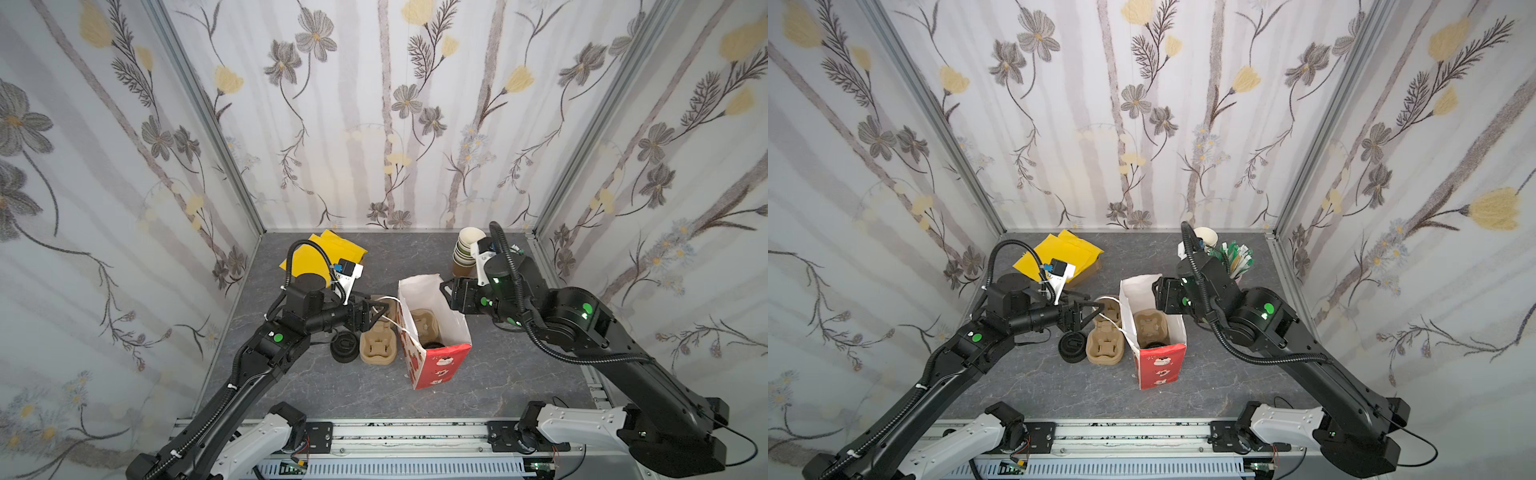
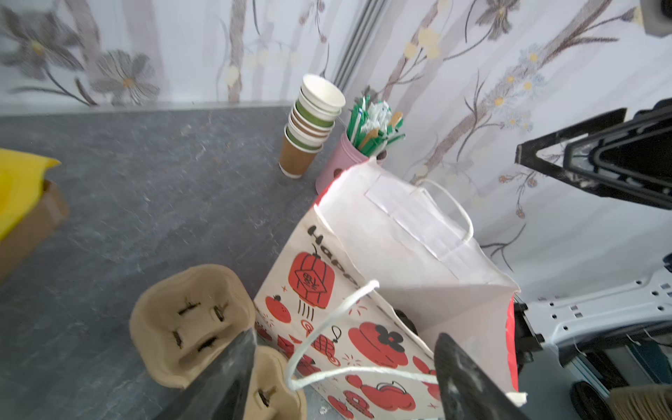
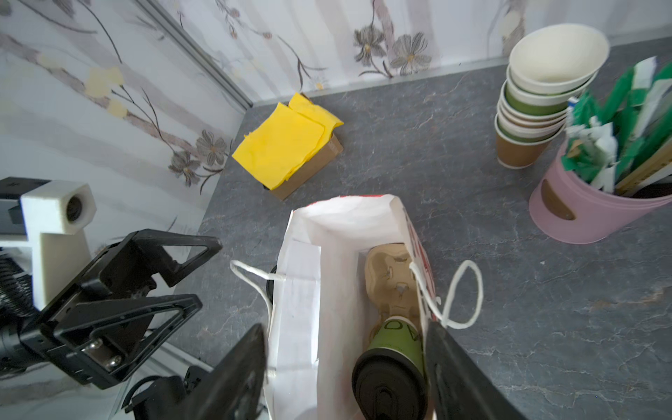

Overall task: Pack the takeout coffee
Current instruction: 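Raise the right gripper toward the pink straw cup while the left releases the handle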

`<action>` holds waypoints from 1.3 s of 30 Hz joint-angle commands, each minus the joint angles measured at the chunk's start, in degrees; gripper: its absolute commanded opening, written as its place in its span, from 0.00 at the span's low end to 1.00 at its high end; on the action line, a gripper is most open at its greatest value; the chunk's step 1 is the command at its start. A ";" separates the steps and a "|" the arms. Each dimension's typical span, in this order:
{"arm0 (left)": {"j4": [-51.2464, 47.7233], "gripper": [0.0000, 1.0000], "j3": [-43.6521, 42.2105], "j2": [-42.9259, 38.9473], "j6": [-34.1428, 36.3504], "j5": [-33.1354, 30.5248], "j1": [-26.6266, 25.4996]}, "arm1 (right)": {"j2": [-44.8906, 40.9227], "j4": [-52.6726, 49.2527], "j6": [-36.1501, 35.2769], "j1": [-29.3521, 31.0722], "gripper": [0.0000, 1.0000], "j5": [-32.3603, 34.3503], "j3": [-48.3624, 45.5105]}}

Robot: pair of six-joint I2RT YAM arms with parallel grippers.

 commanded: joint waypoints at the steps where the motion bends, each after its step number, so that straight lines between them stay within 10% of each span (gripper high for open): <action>1: 1.66 0.82 2.64 -0.96 0.96 -15.24 0.06 | -1.68 -3.07 1.05 -3.32 0.70 8.65 0.07; 6: 4.06 0.83 4.49 0.93 -3.69 -28.79 0.08 | 1.28 -10.26 2.52 -15.28 0.61 7.39 -0.13; 20: 9.00 0.82 3.70 5.00 -7.32 -28.30 0.08 | 14.99 4.29 -6.01 -39.45 0.54 -3.18 -0.19; 39: 10.30 0.82 2.28 4.12 -7.44 -28.86 0.07 | 30.67 8.24 -9.67 -43.81 0.47 -4.68 2.55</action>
